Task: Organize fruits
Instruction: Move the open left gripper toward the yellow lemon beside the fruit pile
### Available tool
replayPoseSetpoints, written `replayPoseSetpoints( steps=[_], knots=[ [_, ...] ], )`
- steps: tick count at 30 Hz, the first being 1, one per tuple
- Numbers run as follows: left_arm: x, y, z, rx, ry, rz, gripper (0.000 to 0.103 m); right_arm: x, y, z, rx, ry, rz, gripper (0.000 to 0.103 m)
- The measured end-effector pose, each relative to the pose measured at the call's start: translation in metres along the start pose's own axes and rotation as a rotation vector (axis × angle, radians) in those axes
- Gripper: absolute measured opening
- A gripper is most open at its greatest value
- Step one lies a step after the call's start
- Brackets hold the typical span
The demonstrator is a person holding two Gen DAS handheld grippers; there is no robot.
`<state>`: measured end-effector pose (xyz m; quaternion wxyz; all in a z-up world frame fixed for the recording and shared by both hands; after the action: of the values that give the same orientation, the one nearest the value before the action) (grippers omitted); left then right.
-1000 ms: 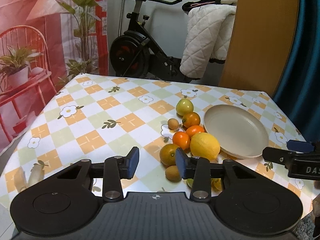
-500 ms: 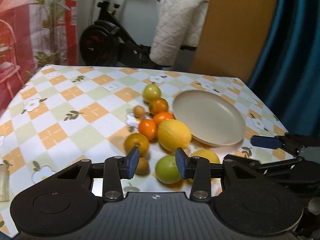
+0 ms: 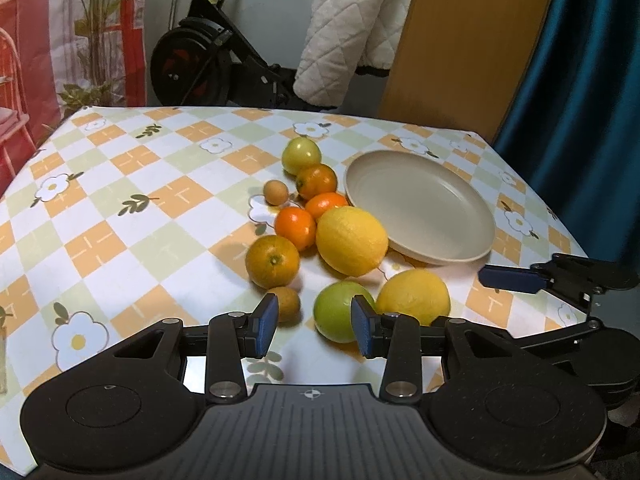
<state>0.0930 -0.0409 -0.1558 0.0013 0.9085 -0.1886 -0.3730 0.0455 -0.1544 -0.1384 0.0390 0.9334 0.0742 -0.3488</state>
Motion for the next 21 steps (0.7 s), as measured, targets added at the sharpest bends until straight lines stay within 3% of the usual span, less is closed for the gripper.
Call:
replayPoseSetpoints(
  steps=[11, 21],
  knots=[
    [0.005, 0.023, 0.006, 0.038, -0.008, 0.096, 0.043, 0.010, -0.002, 0.008, -0.003, -0.023, -0.038, 0.065],
    [0.008, 0.029, 0.002, 0.026, -0.006, 0.125, 0.042, 0.011, -0.002, 0.009, -0.006, -0.026, -0.046, 0.064]
  ],
)
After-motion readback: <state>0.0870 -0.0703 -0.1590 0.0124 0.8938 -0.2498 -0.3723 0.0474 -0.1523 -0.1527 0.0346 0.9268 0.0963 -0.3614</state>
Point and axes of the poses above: each gripper's, at about its wrist camera, not at the fingertips, and x roughly the way its jaws point, y to its right, z to its underside, the point moved 9 cm from there along x, roughly the way its jaws point, and after that the axes turned 3 degrees about y, right-handed, at the moved point
